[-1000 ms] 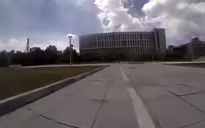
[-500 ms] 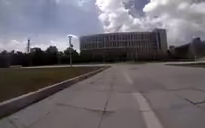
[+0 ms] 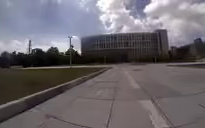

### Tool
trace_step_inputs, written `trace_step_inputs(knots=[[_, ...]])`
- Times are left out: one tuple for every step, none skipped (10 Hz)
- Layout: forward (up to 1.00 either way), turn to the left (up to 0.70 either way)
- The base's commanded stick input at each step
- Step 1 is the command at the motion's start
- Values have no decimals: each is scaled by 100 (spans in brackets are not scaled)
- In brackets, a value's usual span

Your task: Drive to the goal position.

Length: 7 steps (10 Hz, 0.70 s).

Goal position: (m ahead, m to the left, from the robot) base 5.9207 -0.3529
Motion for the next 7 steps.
trace_step_inputs(knots=[[70, 0], [70, 0], [70, 0], [70, 0], [70, 0], [70, 0], [70, 0]])
